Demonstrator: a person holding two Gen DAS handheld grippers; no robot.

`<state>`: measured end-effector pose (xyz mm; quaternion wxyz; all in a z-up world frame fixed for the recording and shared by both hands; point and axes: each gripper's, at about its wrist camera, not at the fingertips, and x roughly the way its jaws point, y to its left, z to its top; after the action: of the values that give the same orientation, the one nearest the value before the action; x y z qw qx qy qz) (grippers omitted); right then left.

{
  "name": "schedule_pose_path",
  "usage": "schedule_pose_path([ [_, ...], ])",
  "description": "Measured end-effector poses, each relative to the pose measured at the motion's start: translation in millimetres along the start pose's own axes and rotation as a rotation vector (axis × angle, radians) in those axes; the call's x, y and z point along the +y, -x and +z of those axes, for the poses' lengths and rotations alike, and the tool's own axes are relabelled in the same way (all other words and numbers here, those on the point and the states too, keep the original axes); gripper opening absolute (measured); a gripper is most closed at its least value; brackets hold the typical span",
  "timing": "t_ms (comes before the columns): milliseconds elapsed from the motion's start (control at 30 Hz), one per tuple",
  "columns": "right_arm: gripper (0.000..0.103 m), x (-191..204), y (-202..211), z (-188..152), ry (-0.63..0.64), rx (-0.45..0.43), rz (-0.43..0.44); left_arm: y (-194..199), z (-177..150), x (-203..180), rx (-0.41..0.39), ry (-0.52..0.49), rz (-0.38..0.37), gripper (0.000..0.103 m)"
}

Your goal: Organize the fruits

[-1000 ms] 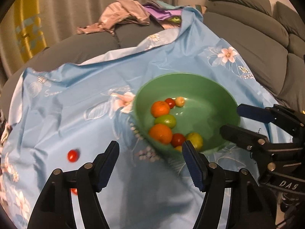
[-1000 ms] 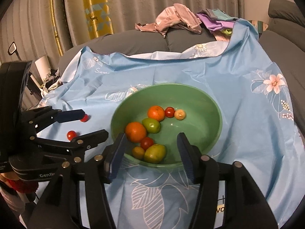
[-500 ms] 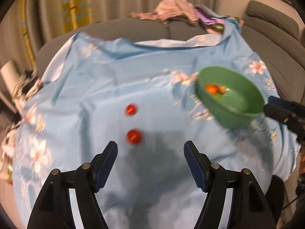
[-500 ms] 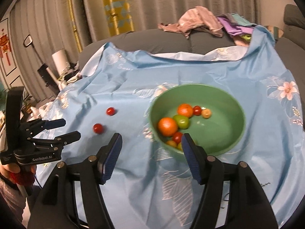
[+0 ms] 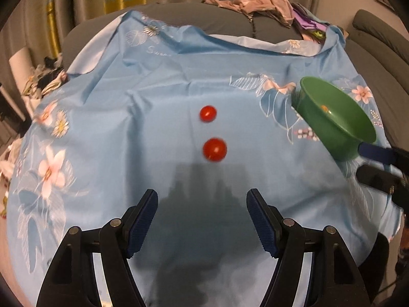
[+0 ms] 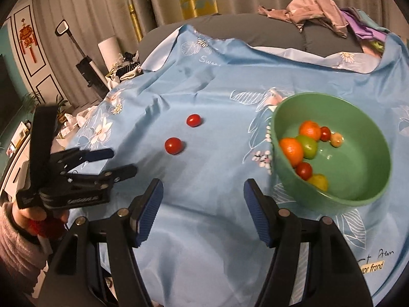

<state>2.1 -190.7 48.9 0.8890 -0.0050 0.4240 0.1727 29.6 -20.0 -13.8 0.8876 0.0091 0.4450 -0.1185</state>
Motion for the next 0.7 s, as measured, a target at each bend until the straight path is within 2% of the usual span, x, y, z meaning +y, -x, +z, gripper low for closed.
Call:
schedule_pose_path([
  [300,0.066,-8.9,-20.9,4.6,-0.022,0.043,-0.004,-46.2,30.8,-19.4,0.024,-0.075,-0.015,0.072],
  [367,0.066,-11.2,-25.9,5.5,-0.025,0.049,-0.004,-54.7,36.4,-22.7,0.028,-0.092,-0.007,0.067],
  [500,0.066,-13.9,-32.1,8.1,-0.033,0.056,-0.004,-64.4,43.3,-27.9,0.039,-0.118,-0.007,0.066],
  [567,0.066,-15.1,-34.1,9.3,-0.037,0.057,0.0,-68.5,45.2,-29.9,0.046,-0.133,-0.004,0.055],
  [700,0.066,-14.4,-39.3,11.8,-0.039,0.062,0.006,-74.8,46.3,-31.6,0.052,-0.162,0.023,0.049],
])
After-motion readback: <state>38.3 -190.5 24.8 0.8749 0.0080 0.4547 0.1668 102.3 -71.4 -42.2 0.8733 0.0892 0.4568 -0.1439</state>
